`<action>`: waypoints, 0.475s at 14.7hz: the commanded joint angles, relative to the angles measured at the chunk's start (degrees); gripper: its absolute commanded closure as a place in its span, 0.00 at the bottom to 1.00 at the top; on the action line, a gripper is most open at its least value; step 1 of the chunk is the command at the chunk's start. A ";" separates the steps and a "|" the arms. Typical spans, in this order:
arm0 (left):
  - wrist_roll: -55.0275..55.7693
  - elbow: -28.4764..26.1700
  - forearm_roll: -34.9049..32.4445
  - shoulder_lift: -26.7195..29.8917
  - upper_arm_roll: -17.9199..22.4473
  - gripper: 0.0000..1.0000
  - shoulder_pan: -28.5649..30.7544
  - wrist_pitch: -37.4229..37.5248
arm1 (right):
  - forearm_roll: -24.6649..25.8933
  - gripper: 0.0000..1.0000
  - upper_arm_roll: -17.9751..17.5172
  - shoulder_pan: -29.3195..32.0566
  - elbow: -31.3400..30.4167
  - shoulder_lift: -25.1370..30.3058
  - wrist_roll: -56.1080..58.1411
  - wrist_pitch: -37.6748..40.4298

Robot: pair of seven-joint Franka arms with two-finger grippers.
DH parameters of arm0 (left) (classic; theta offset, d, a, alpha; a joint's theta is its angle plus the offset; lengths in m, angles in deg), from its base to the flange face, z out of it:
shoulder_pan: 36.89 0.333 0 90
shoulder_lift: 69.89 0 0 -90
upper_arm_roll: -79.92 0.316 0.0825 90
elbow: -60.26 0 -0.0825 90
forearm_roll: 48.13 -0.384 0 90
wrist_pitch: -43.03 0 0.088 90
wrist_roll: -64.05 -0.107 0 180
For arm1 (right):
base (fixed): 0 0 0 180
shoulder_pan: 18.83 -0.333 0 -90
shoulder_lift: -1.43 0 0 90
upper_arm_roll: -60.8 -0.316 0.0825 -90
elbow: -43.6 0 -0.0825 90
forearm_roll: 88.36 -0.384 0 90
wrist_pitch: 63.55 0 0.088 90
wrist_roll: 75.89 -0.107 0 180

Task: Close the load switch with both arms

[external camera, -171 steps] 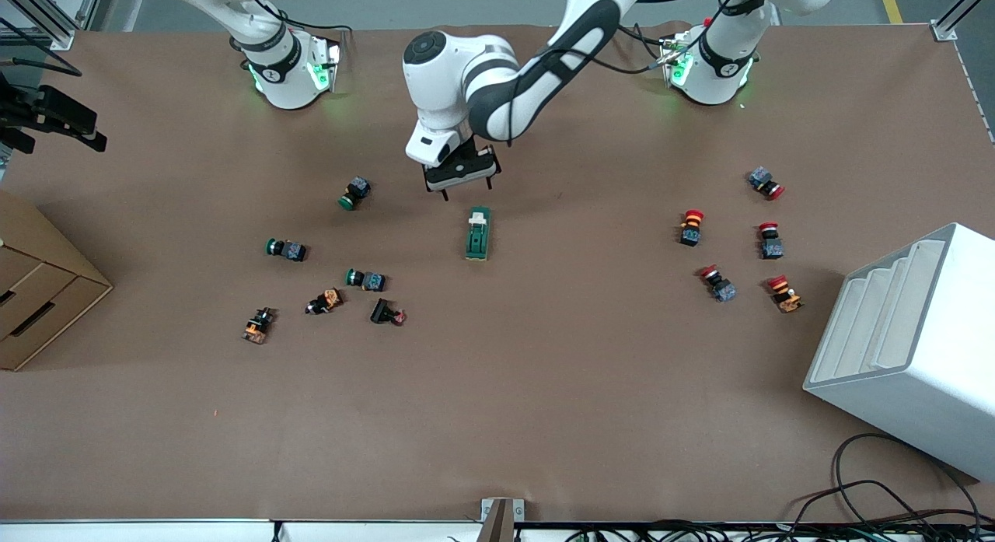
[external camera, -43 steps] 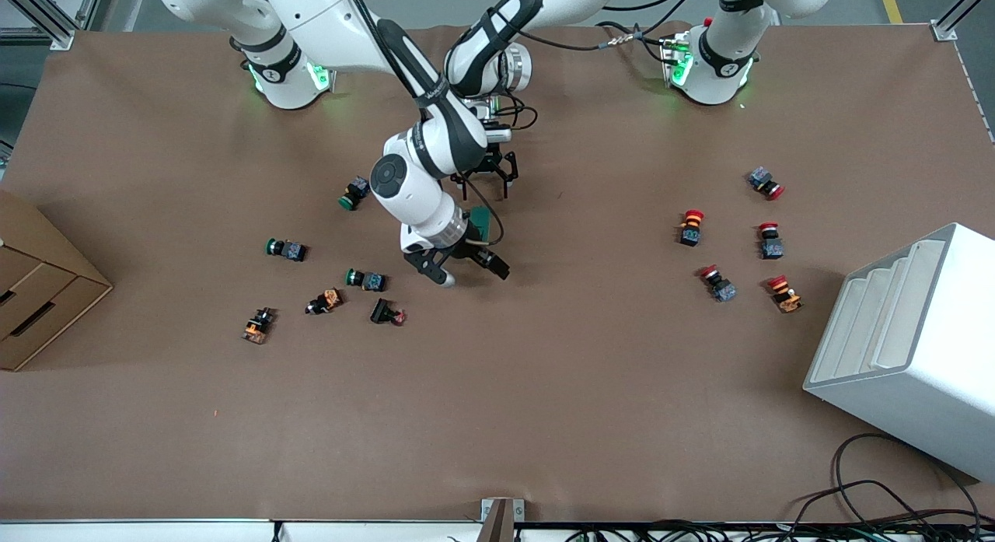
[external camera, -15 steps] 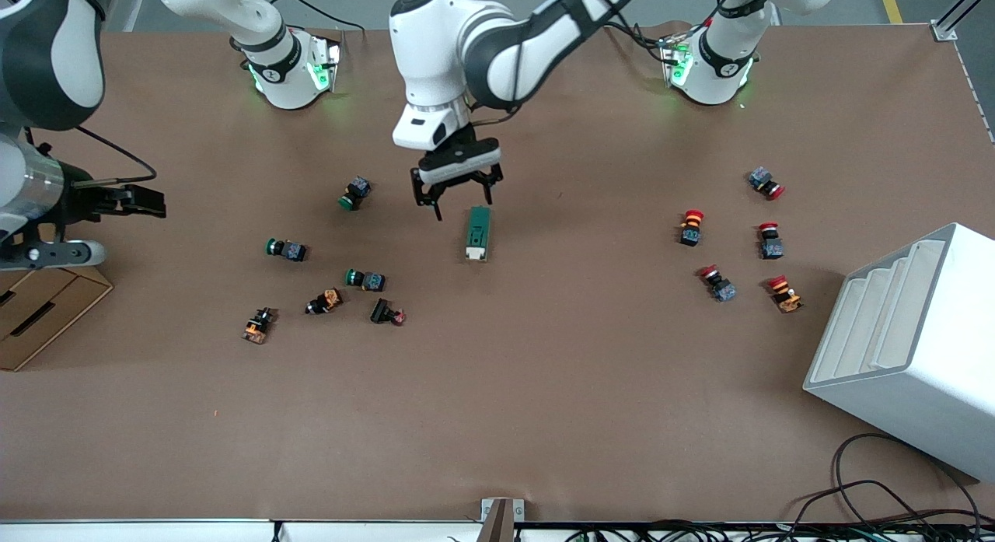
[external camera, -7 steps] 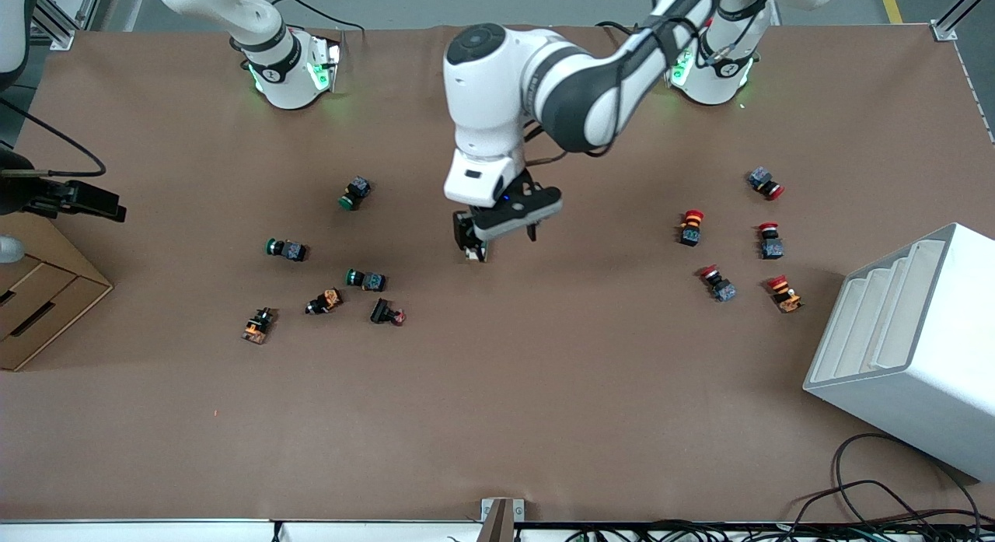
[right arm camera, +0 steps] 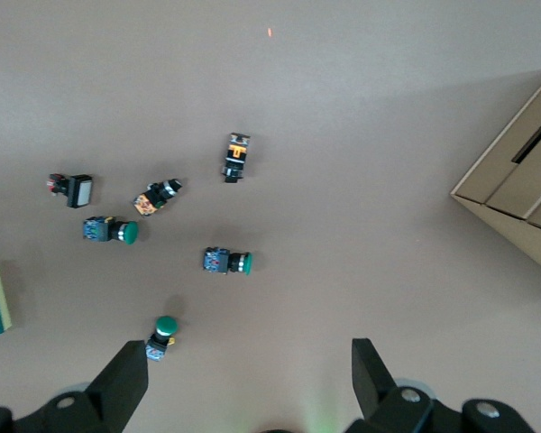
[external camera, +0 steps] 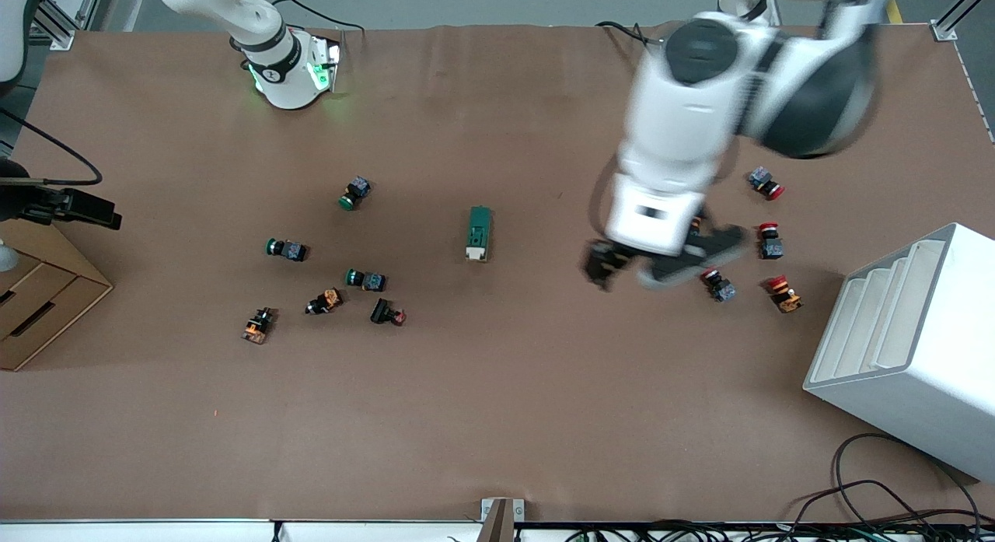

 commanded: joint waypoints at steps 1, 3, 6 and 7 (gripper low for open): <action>-8.93 -1.26 1.35 3.47 -0.76 0.00 5.76 2.34 | -1.58 0.00 -0.79 -0.01 1.11 0.05 -1.11 1.61; -18.14 -1.61 4.15 6.90 0.98 0.00 7.44 5.76 | -1.75 0.00 -0.53 -0.02 1.11 0.23 -0.50 2.06; -34.04 -2.40 8.98 12.17 6.51 0.00 10.69 11.29 | -1.75 0.00 -0.70 0.42 0.94 1.28 0.99 3.45; -39.06 -2.40 9.87 13.23 8.53 0.00 10.79 13.58 | -1.58 0.00 -1.05 0.68 0.76 2.06 0.48 4.07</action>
